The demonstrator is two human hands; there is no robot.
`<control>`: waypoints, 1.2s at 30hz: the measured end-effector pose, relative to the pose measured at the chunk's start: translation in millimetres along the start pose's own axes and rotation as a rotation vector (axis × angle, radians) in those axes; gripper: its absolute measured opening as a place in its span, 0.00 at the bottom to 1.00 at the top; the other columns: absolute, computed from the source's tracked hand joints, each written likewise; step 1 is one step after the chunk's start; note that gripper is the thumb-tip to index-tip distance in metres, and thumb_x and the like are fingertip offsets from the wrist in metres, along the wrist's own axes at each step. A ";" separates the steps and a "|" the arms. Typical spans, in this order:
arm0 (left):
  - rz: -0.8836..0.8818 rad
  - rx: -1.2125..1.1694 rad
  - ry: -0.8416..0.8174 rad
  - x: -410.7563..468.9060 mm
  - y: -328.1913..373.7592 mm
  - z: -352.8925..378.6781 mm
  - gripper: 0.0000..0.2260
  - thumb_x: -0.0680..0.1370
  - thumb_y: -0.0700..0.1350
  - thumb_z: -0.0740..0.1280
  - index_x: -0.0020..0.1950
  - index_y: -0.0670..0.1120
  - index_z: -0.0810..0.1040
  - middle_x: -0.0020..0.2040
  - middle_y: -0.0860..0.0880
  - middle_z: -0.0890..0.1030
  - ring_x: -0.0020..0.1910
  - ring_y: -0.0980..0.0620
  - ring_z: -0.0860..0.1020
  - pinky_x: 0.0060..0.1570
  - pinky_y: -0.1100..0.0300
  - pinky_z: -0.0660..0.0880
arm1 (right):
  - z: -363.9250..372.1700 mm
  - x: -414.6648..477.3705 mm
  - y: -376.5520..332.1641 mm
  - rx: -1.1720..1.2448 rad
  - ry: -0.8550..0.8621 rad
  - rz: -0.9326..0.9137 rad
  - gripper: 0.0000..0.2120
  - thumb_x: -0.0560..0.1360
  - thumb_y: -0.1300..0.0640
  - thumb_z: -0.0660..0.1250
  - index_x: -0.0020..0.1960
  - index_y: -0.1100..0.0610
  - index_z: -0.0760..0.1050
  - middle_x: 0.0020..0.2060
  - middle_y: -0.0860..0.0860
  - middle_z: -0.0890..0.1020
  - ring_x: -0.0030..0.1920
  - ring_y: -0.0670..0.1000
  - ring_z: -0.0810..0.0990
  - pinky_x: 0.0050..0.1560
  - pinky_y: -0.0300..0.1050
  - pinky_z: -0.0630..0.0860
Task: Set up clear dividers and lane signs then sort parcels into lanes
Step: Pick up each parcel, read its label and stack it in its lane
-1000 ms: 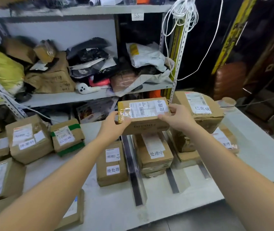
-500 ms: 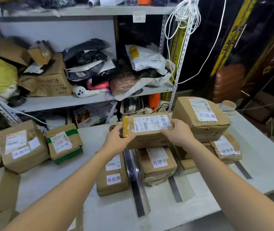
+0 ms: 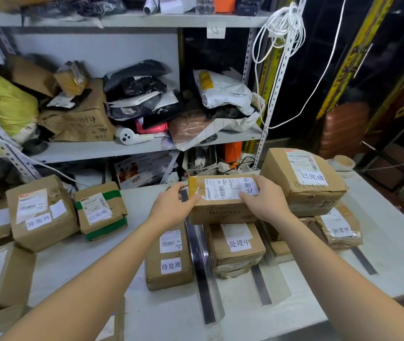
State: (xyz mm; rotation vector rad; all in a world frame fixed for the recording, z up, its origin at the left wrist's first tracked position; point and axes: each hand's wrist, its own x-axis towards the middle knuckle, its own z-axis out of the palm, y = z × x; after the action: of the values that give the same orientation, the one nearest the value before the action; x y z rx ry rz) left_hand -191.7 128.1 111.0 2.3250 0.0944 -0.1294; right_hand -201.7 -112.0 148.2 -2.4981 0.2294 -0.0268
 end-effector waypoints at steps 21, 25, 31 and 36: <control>-0.177 0.591 0.277 -81.5 -76.4 -188.2 0.34 0.78 0.70 0.57 0.79 0.53 0.64 0.70 0.47 0.75 0.66 0.44 0.76 0.57 0.50 0.76 | 65.3 -5.9 -187.3 -0.193 -0.220 -0.652 0.36 0.76 0.37 0.68 0.78 0.50 0.64 0.74 0.49 0.73 0.73 0.55 0.71 0.68 0.58 0.73; -0.269 0.537 0.277 -103.8 -134.9 -229.6 0.34 0.78 0.69 0.60 0.78 0.51 0.66 0.74 0.47 0.73 0.70 0.44 0.72 0.65 0.47 0.73 | 110.5 -19.3 -230.9 -0.249 -0.277 -0.712 0.35 0.76 0.38 0.68 0.78 0.49 0.64 0.75 0.48 0.72 0.74 0.54 0.70 0.71 0.59 0.70; -0.373 0.545 0.212 -107.8 -229.9 -284.6 0.37 0.72 0.75 0.59 0.70 0.51 0.73 0.65 0.49 0.79 0.61 0.46 0.78 0.56 0.46 0.78 | 186.9 -27.8 -285.5 -0.355 -0.358 -0.693 0.35 0.75 0.39 0.70 0.78 0.48 0.64 0.73 0.49 0.73 0.72 0.55 0.72 0.69 0.58 0.71; -0.401 0.481 0.170 -81.5 -291.8 -319.1 0.37 0.73 0.71 0.64 0.75 0.49 0.70 0.72 0.47 0.75 0.68 0.44 0.74 0.63 0.45 0.75 | 252.4 -20.2 -316.2 -0.382 -0.413 -0.606 0.35 0.74 0.40 0.71 0.77 0.48 0.65 0.72 0.49 0.74 0.71 0.54 0.73 0.66 0.55 0.73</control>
State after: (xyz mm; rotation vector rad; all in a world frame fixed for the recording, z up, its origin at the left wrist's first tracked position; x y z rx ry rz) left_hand -283.8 558.0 129.2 2.7646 0.6832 -0.1681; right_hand -153.0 289.9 132.2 -2.7753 -0.7575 0.3065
